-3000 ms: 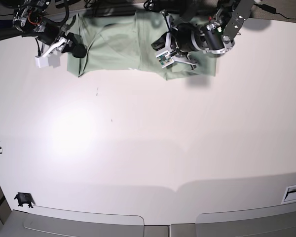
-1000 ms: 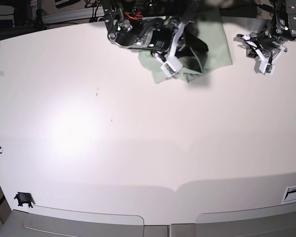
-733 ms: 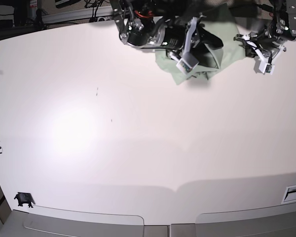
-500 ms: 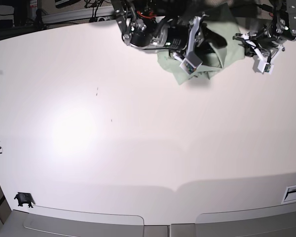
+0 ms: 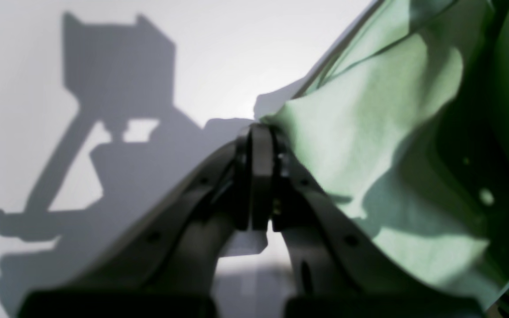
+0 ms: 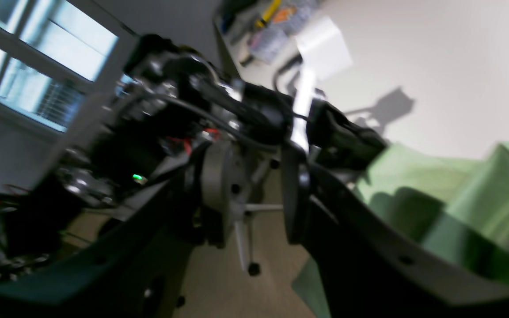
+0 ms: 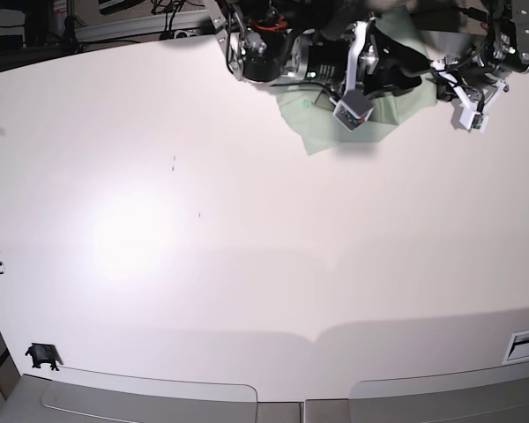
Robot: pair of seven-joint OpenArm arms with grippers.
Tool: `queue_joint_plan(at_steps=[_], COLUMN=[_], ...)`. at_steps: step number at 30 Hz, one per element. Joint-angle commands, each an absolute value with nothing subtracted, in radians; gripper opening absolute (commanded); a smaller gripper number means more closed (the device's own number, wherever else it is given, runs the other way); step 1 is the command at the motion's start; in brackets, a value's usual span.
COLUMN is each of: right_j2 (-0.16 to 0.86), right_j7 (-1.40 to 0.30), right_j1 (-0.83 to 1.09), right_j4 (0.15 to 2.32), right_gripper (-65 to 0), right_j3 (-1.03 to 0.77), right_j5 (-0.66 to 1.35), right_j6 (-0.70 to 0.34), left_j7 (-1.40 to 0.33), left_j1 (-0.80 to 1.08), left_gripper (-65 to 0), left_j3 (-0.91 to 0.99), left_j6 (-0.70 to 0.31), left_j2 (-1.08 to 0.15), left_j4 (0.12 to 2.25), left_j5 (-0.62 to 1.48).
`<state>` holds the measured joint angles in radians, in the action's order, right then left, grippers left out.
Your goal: Fold the T-shirt properly
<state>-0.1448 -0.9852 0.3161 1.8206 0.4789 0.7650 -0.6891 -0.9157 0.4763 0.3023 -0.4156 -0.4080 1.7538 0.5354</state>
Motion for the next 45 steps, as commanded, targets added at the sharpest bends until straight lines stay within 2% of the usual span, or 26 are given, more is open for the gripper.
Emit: queue_joint_plan(at_steps=[1, 6, 8, 14, 16, 18, 22, 26, 29, 32, 36, 41, 43, 45], right_j2=[-0.157, -0.153, -0.153, -0.152, -0.152, -0.152, -0.150, -0.098, -0.046, -0.002, 0.034, 0.032, 0.033, 0.031], right_j7=[-0.973, -1.099, -1.157, -1.137, -1.121, -1.105, -1.107, -1.160, -1.200, -1.223, -1.260, -1.258, -1.258, -1.258], right_j1=[0.309, 0.245, 0.218, 0.197, 0.197, 0.197, 0.197, 0.200, 0.220, 0.257, 0.296, 0.302, 0.302, 0.302], right_j4=[1.839, 1.862, 1.893, 1.992, 2.004, 2.005, 2.005, 2.005, 2.005, 2.005, 2.005, 2.005, 2.005, 2.005], right_gripper=[-46.7, -46.7, -46.7, -46.7, -46.7, -46.7, -46.8, -46.8, -46.8, -46.8, -46.8, -46.8, -46.8, -46.8], right_j3=[0.485, 0.483, 0.474, 0.354, 0.278, 0.185, -0.016, -0.161, -0.221, -0.244, -0.244, -0.242, -0.242, -0.242], right_j5=[0.796, 0.777, 0.751, 0.661, 0.625, 0.595, 0.573, 0.665, 0.757, 0.840, 0.923, 0.930, 0.963, 1.001], right_j6=[-0.698, -0.698, -0.698, -0.698, -0.698, -0.698, -0.678, -0.680, -0.682, -0.698, -0.698, -0.698, -0.698, -0.698], left_j7=[-0.911, -0.913, -0.928, -0.998, -1.015, -1.030, -1.024, -0.989, -0.933, -0.924, -0.934, -0.942, -0.942, -0.946], left_j1=[0.481, 0.482, 0.482, 0.482, 0.482, 0.482, 0.482, 0.479, 0.476, 0.471, 0.471, 0.471, 0.471, 0.472], left_gripper=[-65.0, -65.0, -65.0, -64.9, -51.1, -44.4, -44.0, -43.5, -38.9, -34.8, -34.9, -35.0, -37.6, -44.5], left_j3=[0.310, 0.377, 0.425, 0.494, 0.494, 0.484, 0.437, 0.370, 0.320, 0.281, 0.244, 0.240, 0.240, 0.240], left_j6=[-0.419, -0.424, -0.457, -0.575, -0.601, -0.603, -0.603, -0.586, -0.495, -0.480, -0.480, -0.480, -0.480, -0.479], left_j2=[-0.421, -0.435, -0.435, -0.429, -0.427, -0.426, -0.419, -0.373, -0.355, -0.349, -0.339, -0.305, -0.296, -0.296], left_j4=[1.765, 1.818, 1.854, 1.934, 1.936, 1.936, 1.935, 1.935, 1.935, 1.935, 1.935, 1.935, 1.935, 1.935], left_j5=[0.543, 0.548, 0.616, 0.857, 0.918, 0.949, 0.942, 0.836, 0.738, 0.725, 0.725, 0.726, 0.726, 0.727])
